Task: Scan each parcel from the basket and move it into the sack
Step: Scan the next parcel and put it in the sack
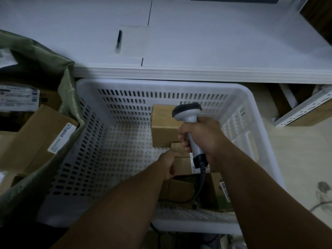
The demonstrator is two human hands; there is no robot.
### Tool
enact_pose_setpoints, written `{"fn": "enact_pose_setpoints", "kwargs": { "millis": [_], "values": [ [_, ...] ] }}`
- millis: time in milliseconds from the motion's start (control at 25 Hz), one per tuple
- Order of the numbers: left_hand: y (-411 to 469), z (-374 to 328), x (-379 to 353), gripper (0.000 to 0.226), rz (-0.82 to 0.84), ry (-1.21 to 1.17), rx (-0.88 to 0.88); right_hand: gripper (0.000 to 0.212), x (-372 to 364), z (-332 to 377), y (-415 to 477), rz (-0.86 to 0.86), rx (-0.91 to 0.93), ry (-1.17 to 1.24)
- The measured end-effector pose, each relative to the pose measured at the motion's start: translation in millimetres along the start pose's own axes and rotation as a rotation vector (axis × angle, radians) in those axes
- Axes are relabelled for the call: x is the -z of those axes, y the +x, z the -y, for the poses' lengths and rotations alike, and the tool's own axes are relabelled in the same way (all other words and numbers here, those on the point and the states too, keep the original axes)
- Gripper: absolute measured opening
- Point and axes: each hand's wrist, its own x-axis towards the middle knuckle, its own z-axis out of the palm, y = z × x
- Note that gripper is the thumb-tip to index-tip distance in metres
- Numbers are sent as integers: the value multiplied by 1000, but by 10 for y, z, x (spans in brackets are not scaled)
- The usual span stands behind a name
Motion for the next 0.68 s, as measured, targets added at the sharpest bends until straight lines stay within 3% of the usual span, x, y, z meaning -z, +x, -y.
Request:
{"fn": "enact_pose_setpoints", "kwargs": {
  "millis": [200,400,560,680],
  "values": [
    [60,90,-83,28,-14,89,-3,5,47,-24,-21,1,-11,-9],
    [721,260,-60,85,-104,122,-56,4,67,-23,-20,-14,-12,-2],
    [289,122,-94,81,-41,-20,-87,6,77,-26,-8,-29,-2,-17],
    [217,127,-91,54,-16,34,-70,9,77,-21,-24,-26,2,-25]
  ]
}}
